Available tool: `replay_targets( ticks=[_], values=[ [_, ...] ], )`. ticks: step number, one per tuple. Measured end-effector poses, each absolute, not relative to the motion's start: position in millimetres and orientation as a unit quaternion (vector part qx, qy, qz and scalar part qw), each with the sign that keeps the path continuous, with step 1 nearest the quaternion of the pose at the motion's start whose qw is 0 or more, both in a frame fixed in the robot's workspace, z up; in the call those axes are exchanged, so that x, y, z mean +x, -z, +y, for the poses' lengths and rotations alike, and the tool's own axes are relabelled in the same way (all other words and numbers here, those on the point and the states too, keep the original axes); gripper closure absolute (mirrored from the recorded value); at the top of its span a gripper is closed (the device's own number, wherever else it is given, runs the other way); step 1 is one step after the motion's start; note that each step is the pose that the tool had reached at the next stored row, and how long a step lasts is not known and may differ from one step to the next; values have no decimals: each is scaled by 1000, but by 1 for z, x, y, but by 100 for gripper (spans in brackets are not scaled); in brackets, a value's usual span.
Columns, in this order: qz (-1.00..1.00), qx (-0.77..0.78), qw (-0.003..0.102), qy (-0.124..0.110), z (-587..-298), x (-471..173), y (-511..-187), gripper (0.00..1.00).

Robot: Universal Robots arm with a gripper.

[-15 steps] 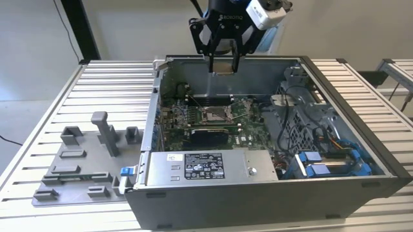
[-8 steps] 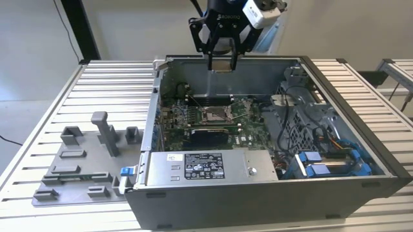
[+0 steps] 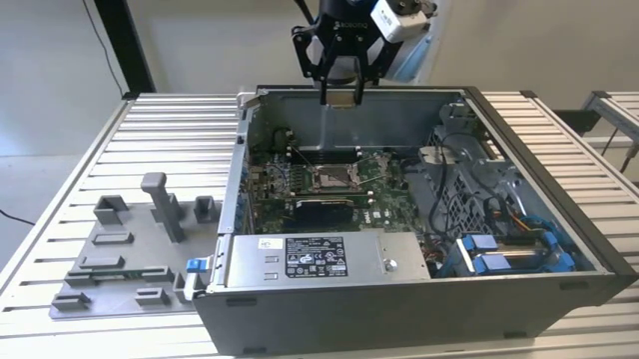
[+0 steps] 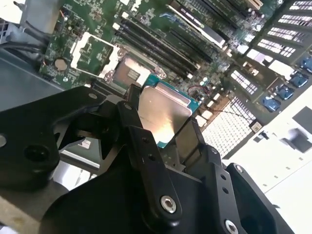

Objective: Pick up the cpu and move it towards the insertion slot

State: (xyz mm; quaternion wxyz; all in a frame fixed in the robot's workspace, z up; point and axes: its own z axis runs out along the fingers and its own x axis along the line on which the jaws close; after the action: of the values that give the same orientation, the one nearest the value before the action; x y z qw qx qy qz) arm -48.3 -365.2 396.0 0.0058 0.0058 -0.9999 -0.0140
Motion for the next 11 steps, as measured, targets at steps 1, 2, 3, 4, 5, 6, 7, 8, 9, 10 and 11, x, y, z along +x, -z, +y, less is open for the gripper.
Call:
replay_targets(
  ticks=[1, 2, 3, 4, 5, 6, 7, 8, 9, 10, 11],
  values=[
    [-1000, 6, 6, 14, -362, -48, -396, 100],
    [-1000, 6, 6, 14, -359, -48, -396, 100],
    [-1000, 6, 6, 14, -356, -48, -395, 100],
    [-1000, 6, 6, 14, -353, -47, -395, 100],
    [-1000, 6, 6, 14, -351, -46, -394, 100],
    [-1000, 6, 6, 14, -349, -45, -394, 100],
    [-1000, 6, 6, 14, -346, -44, -394, 100],
    [-1000, 6, 6, 14, -344, -43, -393, 100],
    [-1000, 6, 6, 14, -342, -42, -393, 100],
    [-1000, 6, 6, 14, -339, -41, -392, 100],
    [-1000, 6, 6, 14, -337, -40, -392, 100]
  ],
)
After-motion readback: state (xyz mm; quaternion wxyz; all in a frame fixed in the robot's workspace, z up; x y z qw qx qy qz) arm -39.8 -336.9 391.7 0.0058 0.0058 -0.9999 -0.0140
